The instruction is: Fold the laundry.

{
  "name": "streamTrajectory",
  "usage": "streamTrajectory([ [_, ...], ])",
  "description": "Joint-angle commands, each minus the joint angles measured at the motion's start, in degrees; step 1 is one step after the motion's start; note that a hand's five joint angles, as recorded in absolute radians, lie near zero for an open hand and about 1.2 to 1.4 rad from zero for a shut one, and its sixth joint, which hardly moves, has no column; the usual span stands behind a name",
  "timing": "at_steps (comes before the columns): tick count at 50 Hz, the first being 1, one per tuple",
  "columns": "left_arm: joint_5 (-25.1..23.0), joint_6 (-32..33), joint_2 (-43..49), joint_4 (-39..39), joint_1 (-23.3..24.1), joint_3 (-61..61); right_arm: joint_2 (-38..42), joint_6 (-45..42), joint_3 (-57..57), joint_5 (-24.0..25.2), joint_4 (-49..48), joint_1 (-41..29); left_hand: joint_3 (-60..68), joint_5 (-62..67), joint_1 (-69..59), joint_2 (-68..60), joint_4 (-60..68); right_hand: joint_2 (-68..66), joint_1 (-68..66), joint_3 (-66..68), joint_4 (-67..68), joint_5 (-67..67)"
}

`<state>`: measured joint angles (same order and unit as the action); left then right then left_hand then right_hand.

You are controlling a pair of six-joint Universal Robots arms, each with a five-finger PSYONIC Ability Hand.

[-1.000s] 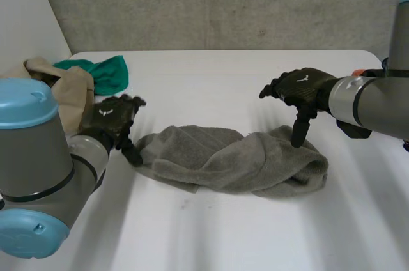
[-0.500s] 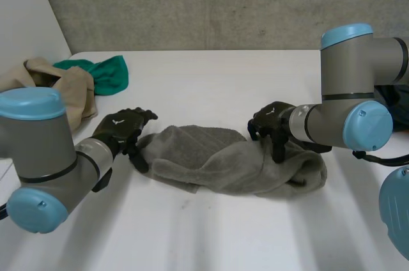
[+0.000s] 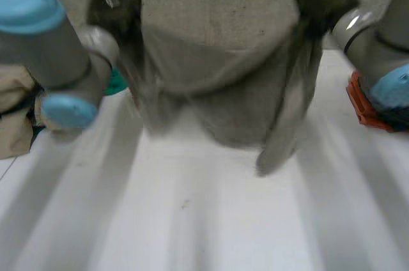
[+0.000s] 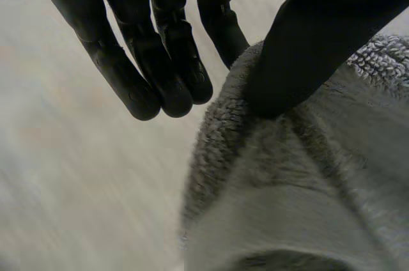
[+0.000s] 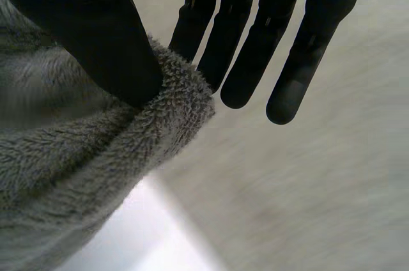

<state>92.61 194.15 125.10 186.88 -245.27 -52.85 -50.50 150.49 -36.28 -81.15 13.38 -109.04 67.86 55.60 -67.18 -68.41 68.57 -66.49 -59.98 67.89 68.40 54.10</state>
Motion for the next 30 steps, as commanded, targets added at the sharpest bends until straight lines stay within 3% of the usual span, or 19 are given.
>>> streamTrajectory([
  [1,-1.03,-4.82,-4.68,5.17,-1.61,9.00,-15.83,9.73,-13.07,-0.77,-19.00,1.02,12.14,14.40,-12.82,-11.59,11.43,-13.51,-20.02,12.11,11.60,15.90],
  [9,-0.85,-5.01,-4.25,2.97,-5.21,-0.22,-21.74,9.03,-32.87,6.70,-18.21,2.16,12.14,14.40,-12.82,-11.59,11.43,-13.51,-20.02,12.11,11.60,15.90],
  [19,-3.39,-3.08,6.28,2.27,-6.36,-14.81,-16.22,1.04,-54.32,10.48,-19.71,3.05,12.14,14.40,-12.82,-11.59,11.43,-13.51,-20.02,12.11,11.60,15.90],
  [22,-4.10,-2.55,8.93,1.65,-6.01,-15.61,-12.96,-2.56,-56.79,10.31,-19.80,2.34,12.14,14.40,-12.82,-11.59,11.43,0.10,-6.41,-1.50,-2.01,2.29],
  [25,-4.63,-2.54,9.55,-0.10,-5.92,-15.53,-11.81,-4.85,-56.53,9.17,-19.01,1.99,-6.12,-3.86,5.45,6.67,-6.83,8.00,1.49,-9.40,-9.91,-5.61],
  [27,-4.81,-2.63,7.81,-1.68,-5.84,-15.09,-12.60,-4.42,-55.74,7.60,-17.78,1.90,-21.21,-18.95,20.54,21.76,-21.92,21.42,14.91,-22.82,-23.33,-19.02],
  [30,-4.81,-2.72,5.17,-2.65,-5.83,-14.83,-14.36,-3.10,-54.51,6.27,-16.28,1.82,-34.74,-32.47,34.06,35.29,-35.45,27.87,21.36,-29.27,-29.78,-25.48],
])
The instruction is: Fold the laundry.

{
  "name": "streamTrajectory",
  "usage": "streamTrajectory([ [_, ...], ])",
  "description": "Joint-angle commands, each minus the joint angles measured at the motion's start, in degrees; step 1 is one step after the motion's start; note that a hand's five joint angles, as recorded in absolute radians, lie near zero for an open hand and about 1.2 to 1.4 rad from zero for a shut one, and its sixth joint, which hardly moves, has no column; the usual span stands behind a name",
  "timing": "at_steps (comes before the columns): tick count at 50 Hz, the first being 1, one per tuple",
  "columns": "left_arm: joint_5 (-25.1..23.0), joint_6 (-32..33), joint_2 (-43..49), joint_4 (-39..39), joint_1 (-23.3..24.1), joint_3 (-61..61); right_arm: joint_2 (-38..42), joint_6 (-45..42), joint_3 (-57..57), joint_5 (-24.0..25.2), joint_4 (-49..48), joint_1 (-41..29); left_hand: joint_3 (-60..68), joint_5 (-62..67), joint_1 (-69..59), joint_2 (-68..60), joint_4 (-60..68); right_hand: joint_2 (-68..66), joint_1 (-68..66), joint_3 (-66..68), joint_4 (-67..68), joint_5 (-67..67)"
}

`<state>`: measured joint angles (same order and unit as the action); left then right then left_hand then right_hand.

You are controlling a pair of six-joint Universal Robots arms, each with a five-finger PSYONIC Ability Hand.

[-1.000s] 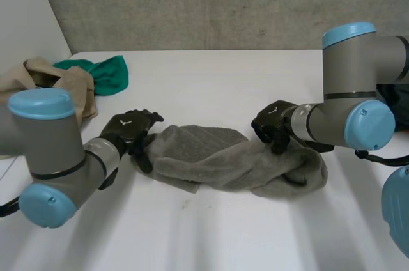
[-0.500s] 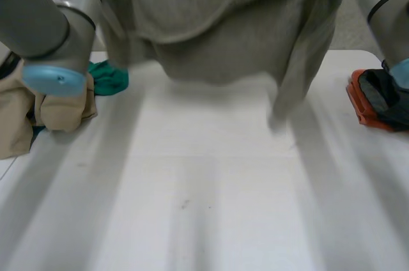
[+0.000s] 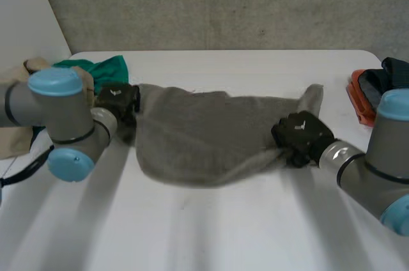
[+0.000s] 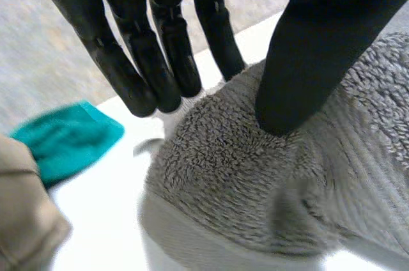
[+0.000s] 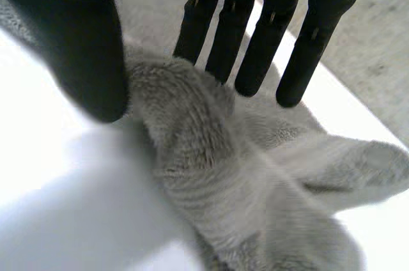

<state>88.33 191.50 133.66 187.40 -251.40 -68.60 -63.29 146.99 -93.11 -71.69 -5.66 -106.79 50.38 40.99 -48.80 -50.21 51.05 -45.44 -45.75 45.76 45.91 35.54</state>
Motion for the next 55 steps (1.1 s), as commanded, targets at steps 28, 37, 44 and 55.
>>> streamTrajectory([
  [28,-10.01,8.27,-28.45,-3.53,-5.59,-32.73,17.66,-2.67,52.67,2.25,49.42,4.84,-12.92,-13.53,11.34,12.75,-13.59,16.27,16.57,-16.59,-16.73,-16.37],
  [37,-13.71,7.92,-28.54,-2.74,-7.96,-35.55,26.72,-8.12,60.95,4.27,57.95,4.40,-18.64,-19.25,17.06,18.47,-19.30,17.27,17.58,-17.59,-17.74,-17.37],
  [44,-13.53,6.69,-28.19,-1.33,-8.67,-34.85,27.61,-7.77,57.87,3.57,57.52,3.52,-22.00,-22.61,20.42,21.83,-22.66,-0.13,0.18,-0.19,-0.34,0.03],
  [55,-12.92,5.46,-23.71,-0.19,-6.21,-31.34,10.31,5.14,49.62,3.57,48.21,3.17,-29.90,-30.51,28.32,29.73,-30.56,-34.56,-34.25,34.24,34.09,34.46],
])
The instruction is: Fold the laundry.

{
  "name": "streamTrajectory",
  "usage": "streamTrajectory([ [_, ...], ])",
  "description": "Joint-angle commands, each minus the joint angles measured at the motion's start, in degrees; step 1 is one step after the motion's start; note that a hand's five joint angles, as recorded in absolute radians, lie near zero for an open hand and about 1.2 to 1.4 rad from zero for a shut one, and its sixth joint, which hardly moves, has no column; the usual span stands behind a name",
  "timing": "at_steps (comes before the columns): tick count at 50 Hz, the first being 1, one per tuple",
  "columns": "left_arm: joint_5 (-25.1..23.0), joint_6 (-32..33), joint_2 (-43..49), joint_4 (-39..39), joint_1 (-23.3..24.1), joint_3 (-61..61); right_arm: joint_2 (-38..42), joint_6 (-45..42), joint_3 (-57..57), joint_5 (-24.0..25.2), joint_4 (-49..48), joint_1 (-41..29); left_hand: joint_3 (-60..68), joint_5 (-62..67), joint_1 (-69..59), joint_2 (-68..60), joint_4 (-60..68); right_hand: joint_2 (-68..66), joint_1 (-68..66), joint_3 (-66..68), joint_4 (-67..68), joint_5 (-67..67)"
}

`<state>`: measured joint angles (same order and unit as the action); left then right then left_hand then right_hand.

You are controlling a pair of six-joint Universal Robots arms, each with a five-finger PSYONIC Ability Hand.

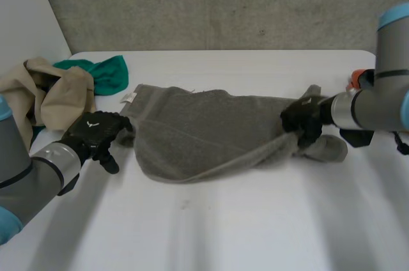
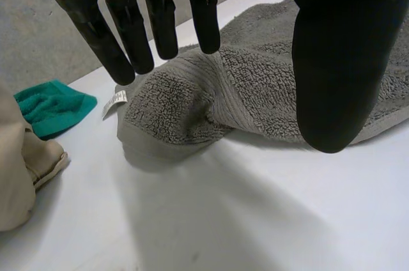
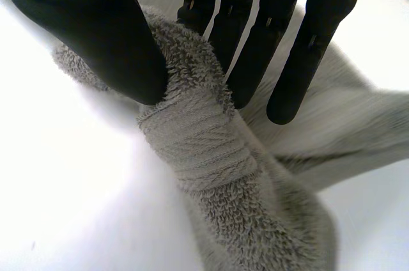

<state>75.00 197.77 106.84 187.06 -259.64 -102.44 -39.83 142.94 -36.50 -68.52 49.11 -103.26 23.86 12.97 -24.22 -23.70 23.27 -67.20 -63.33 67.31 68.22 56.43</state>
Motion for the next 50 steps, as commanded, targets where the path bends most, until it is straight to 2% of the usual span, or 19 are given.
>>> streamTrajectory([
  [1,0.50,-1.16,3.46,0.06,2.38,2.86,-14.99,9.37,-8.22,0.41,-7.45,-0.62,-5.06,-4.16,5.41,4.90,-4.46,-12.80,-16.67,12.69,11.78,13.57],
  [6,0.85,-2.65,6.09,-0.29,4.14,4.79,-24.67,10.07,-13.94,-0.03,-12.81,-3.17,-8.44,-7.54,8.79,8.27,-7.84,-12.80,-16.67,12.69,11.78,13.57],
  [10,3.31,-5.55,8.64,-0.29,5.98,6.99,-30.21,11.39,-15.97,-1.17,-14.31,-5.37,-8.61,-7.71,8.96,8.45,-8.01,-12.80,-16.67,12.69,11.78,13.57],
  [15,11.29,-12.04,12.15,-0.21,9.14,11.63,-34.43,13.49,-16.23,-2.05,-14.05,-7.74,-13.86,-12.97,14.22,13.70,-13.27,-12.80,-16.67,12.69,11.78,13.57],
  [19,15.35,-15.13,14.53,-0.99,12.31,15.16,-36.10,15.17,-15.71,-2.49,-13.96,-9.85,-13.86,-12.97,14.22,13.70,-13.27,-12.80,-16.67,12.69,11.78,13.57],
  [31,15.88,-16.01,20.33,-4.77,18.46,22.54,-38.74,19.65,-12.10,-5.04,-14.13,-14.60,-13.66,-12.76,14.01,13.50,-13.06,-12.80,-16.67,12.69,11.78,13.57],
  [33,15.79,-15.93,20.77,-5.65,19.25,23.16,-38.74,19.83,-11.67,-5.30,-14.31,-14.69,-7.48,-6.58,7.83,7.32,-6.88,-12.80,-16.67,12.69,11.78,13.57],
  [34,16.23,-15.84,21.12,-6.00,20.04,23.60,-38.40,19.92,-11.23,-5.65,-14.31,-14.69,9.72,10.62,-9.37,-9.88,10.32,-12.80,-16.67,12.69,11.78,13.57],
  [35,16.41,-15.84,21.21,-6.01,20.05,23.69,-38.31,19.83,-11.14,-6.09,-14.40,-14.51,16.56,17.45,-16.20,-16.72,17.15,-12.80,-16.67,12.69,11.78,13.57],
  [36,16.93,-15.84,21.04,-5.92,20.05,23.78,-38.13,19.83,-11.14,-6.27,-14.48,-14.34,30.61,31.51,-30.26,-30.77,31.21,-12.80,-16.67,12.69,11.78,13.57],
  [37,18.24,-16.01,20.69,-5.74,19.52,23.69,-37.52,19.57,-11.48,-6.97,-14.49,-13.64,55.88,56.78,-55.53,-56.04,56.48,-12.80,-16.67,12.69,11.78,13.57],
  [41,22.64,-16.37,15.18,-6.62,15.84,22.73,-36.46,17.64,-14.11,-7.59,-14.22,-8.65,56.14,57.03,-55.78,-56.30,56.73,-12.80,-16.67,12.69,11.78,13.57],
  [44,21.78,-15.84,9.11,-8.55,13.90,21.24,-35.93,14.13,-17.36,-7.06,-14.48,-4.86,56.14,57.03,-55.78,-56.30,56.73,-12.80,-16.67,12.69,11.78,13.57],
  [47,16.34,-13.30,0.31,-11.62,11.44,19.47,-34.44,7.89,-22.11,-5.83,-14.84,-1.25,56.14,57.03,-55.78,-56.30,56.73,-12.80,-16.67,12.69,11.78,13.57],
  [48,12.67,-11.64,-3.10,-13.11,9.87,19.21,-33.05,4.83,-24.30,-5.57,-15.01,-0.46,56.14,57.03,-55.78,-56.30,56.73,-12.80,-16.67,12.69,11.78,13.57],
  [50,8.87,-10.57,-4.18,-14.61,8.36,19.21,-31.28,2.18,-25.98,-5.30,-15.27,-0.19,56.14,57.03,-55.78,-56.30,56.73,-12.80,-16.67,12.69,11.78,13.57],
])
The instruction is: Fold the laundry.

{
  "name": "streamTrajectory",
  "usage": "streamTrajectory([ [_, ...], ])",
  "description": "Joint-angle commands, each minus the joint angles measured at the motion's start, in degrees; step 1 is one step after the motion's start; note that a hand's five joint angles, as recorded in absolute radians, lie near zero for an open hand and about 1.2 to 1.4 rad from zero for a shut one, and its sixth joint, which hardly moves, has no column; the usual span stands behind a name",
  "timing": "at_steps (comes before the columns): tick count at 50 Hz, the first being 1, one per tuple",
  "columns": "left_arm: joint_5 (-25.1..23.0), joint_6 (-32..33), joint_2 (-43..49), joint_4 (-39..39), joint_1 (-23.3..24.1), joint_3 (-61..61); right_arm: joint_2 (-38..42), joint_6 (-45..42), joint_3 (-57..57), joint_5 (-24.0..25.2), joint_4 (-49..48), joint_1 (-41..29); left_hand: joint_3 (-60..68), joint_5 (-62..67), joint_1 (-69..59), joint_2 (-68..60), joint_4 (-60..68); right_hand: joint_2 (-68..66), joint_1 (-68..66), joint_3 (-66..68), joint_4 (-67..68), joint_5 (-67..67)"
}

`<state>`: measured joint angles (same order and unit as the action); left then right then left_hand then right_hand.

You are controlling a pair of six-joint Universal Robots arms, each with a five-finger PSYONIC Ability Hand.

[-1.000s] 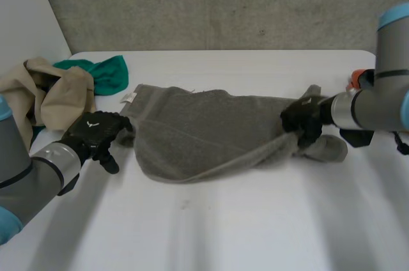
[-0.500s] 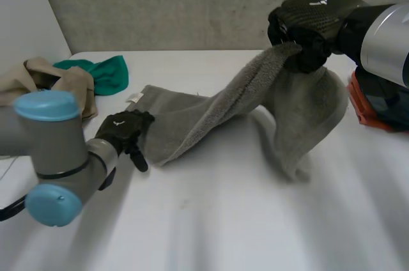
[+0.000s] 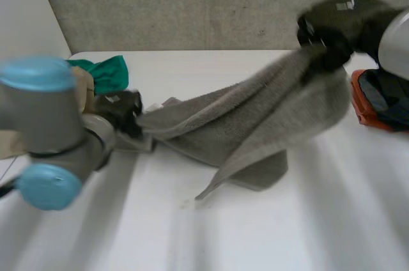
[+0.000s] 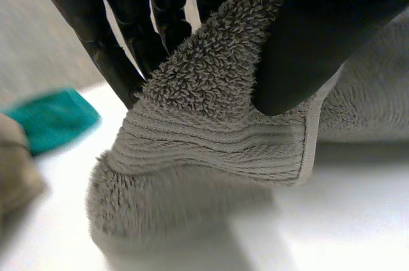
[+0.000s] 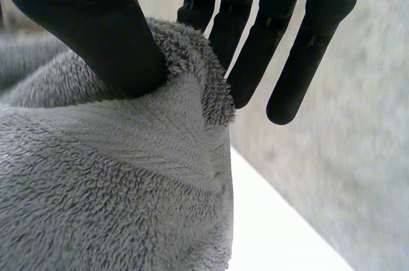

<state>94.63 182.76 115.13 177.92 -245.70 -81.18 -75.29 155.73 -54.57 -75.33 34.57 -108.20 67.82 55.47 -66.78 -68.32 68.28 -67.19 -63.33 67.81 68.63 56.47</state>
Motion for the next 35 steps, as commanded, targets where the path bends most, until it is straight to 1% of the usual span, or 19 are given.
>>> streamTrajectory([
  [1,-12.26,5.32,-12.38,-6.00,-6.11,-1.88,5.15,-11.84,-8.61,1.50,-0.99,4.76,12.18,14.53,-13.22,-11.68,11.72,-12.81,-16.67,12.19,11.37,13.53],
  [2,-14.71,6.54,-11.86,-7.40,-6.55,-1.09,7.25,-13.68,-9.66,1.42,-1.34,4.49,12.18,14.53,-13.22,-11.68,11.72,-12.81,-16.67,12.19,11.37,13.53],
  [4,-15.18,7.52,-9.67,-8.29,-6.73,0.49,9.28,-14.83,-10.11,1.41,-1.95,4.14,12.18,14.53,-13.22,-11.68,11.72,-12.81,-16.67,12.19,11.37,13.53],
  [5,-14.74,7.96,-8.18,-8.64,-6.73,1.72,10.16,-15.01,-10.03,1.41,-2.39,3.88,12.18,14.53,-13.22,-11.68,11.72,-12.81,-16.67,12.19,11.37,13.53],
  [9,-11.40,9.81,1.13,-8.12,-6.64,11.99,14.38,-13.96,-7.57,0.72,-11.07,3.00,12.18,14.53,-13.22,-11.68,11.72,-12.81,-16.67,12.19,11.37,13.53],
  [10,-10.44,10.42,4.81,-7.60,-6.55,17.58,15.43,-12.83,-6.00,-0.51,-17.19,2.56,12.18,14.53,-13.22,-11.68,11.72,-12.81,-16.67,12.19,11.37,13.53],
  [13,-9.47,10.95,9.75,-6.11,-6.73,26.92,16.32,-10.54,-2.74,-3.76,-28.20,1.94,12.18,14.53,-13.22,-11.68,11.72,-12.81,-16.67,12.19,11.37,13.53],
  [14,-9.46,10.78,11.51,-3.66,-6.81,33.65,16.49,-8.79,-0.82,-6.12,-35.89,1.77,12.18,14.53,-13.22,-11.68,11.72,-12.81,-16.67,12.19,11.37,13.53],
  [15,-9.55,10.52,12.05,-1.90,-6.99,36.68,16.50,-8.16,-0.01,-7.45,-39.89,1.59,12.18,14.53,-13.22,-11.68,11.72,-12.81,-16.67,12.19,11.37,13.53],
  [17,-9.64,9.46,12.67,2.41,-7.08,42.40,16.23,-6.93,1.13,-9.04,-47.97,1.42,12.18,14.53,-13.22,-11.68,11.72,-12.81,-16.67,12.19,11.37,13.53],
  [18,-9.90,7.63,12.58,7.47,-7.17,46.43,15.62,-5.88,1.66,-10.09,-55.50,1.15,12.18,14.53,-13.22,-11.68,11.72,-12.81,-16.67,12.19,11.37,13.53],
  [20,-9.64,5.25,12.23,12.60,-7.25,48.31,14.74,-5.17,1.75,-10.36,-62.13,0.72,12.18,14.53,-13.22,-11.68,11.72,-12.81,-16.67,12.19,11.37,13.53],
  [21,-9.55,3.93,11.71,14.80,-7.34,48.57,14.30,-5.00,1.40,-10.28,-64.69,0.45,12.18,14.53,-13.22,-11.68,11.72,-12.81,-16.67,12.19,11.37,13.53],
  [22,-9.03,0.88,10.31,18.21,-7.60,47.97,13.52,-4.91,0.53,-9.93,-67.23,-0.07,12.18,14.53,-13.22,-11.68,11.72,-12.81,-16.67,12.19,11.37,13.53],
  [25,-8.67,-2.57,8.54,19.83,-7.87,45.25,12.46,-4.82,-1.32,-8.87,-67.00,-0.34,12.18,14.53,-13.22,-11.68,11.72,-12.81,-16.67,12.19,11.37,13.53],
  [26,-8.76,-4.15,7.32,19.48,-8.13,42.10,11.93,-4.90,-3.32,-8.09,-65.69,-0.34,12.18,14.53,-13.22,-11.68,11.72,-12.81,-16.67,12.19,11.37,13.53],
  [32,-10.69,-4.78,2.39,17.46,-9.28,25.23,10.96,-4.99,-13.52,-5.79,-60.94,0.89,12.18,14.53,-13.22,-11.68,11.72,-12.81,-16.67,12.19,11.37,13.53],
  [33,-12.00,-4.35,1.43,16.76,-9.36,19.72,11.05,-4.91,-17.19,-5.27,-59.45,1.24,12.18,14.53,-13.22,-11.68,11.72,-12.81,-16.67,12.19,11.37,13.53],
  [35,-13.41,-3.73,0.98,16.40,-9.54,14.15,11.40,-4.91,-20.82,-4.39,-58.21,1.42,12.18,14.53,-13.22,-11.68,11.72,-12.81,-16.67,12.19,11.37,13.53],
])
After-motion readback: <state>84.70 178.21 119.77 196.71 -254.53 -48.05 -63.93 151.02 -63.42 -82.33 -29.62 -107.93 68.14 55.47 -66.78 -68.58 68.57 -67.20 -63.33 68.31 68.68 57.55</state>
